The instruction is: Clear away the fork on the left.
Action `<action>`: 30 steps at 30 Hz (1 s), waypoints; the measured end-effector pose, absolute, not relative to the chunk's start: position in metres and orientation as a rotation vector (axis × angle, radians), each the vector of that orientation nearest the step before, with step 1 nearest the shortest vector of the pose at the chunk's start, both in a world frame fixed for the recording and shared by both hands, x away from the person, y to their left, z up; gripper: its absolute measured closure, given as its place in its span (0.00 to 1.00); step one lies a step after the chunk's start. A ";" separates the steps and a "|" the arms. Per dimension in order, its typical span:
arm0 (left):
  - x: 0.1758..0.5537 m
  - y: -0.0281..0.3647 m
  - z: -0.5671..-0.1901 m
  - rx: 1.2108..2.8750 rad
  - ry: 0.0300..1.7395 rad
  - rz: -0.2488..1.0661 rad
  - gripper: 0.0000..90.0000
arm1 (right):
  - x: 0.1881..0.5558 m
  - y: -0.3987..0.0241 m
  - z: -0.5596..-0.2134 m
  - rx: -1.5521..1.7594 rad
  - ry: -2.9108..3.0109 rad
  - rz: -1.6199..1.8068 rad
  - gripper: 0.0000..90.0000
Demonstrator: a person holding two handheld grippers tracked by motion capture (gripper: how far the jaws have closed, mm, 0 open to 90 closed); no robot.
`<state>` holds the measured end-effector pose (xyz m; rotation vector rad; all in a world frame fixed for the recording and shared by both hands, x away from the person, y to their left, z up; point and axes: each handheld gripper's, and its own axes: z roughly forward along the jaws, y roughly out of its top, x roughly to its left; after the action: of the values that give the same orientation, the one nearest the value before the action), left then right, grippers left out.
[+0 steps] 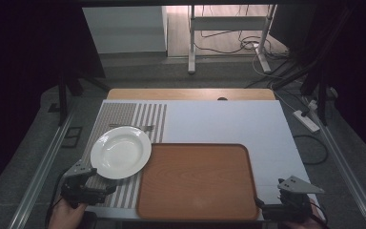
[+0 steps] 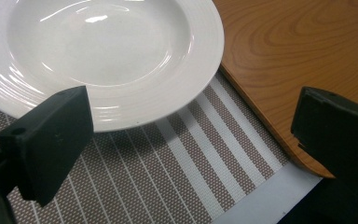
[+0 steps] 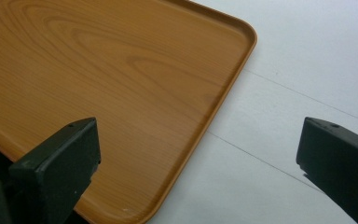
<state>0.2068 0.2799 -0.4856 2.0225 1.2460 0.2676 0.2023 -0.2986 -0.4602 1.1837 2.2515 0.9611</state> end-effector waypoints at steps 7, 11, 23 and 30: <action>0.219 0.277 -0.487 2.021 1.255 0.249 0.00 | 0.203 -0.298 -0.460 1.187 2.257 0.958 0.00; 0.225 0.276 -0.487 2.035 1.254 0.249 0.00 | 0.203 -0.298 -0.460 1.187 2.258 0.957 0.00; 0.253 0.273 -0.488 2.054 1.273 0.261 0.01 | 0.203 -0.298 -0.461 1.186 2.262 0.955 0.00; 0.273 0.273 -0.487 2.061 1.280 0.270 0.01 | 0.203 -0.298 -0.461 1.182 2.266 0.954 0.00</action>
<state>0.2734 0.2726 -0.4874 2.0615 1.2800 0.2696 0.2032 -0.2980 -0.4608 1.1821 2.2663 0.9537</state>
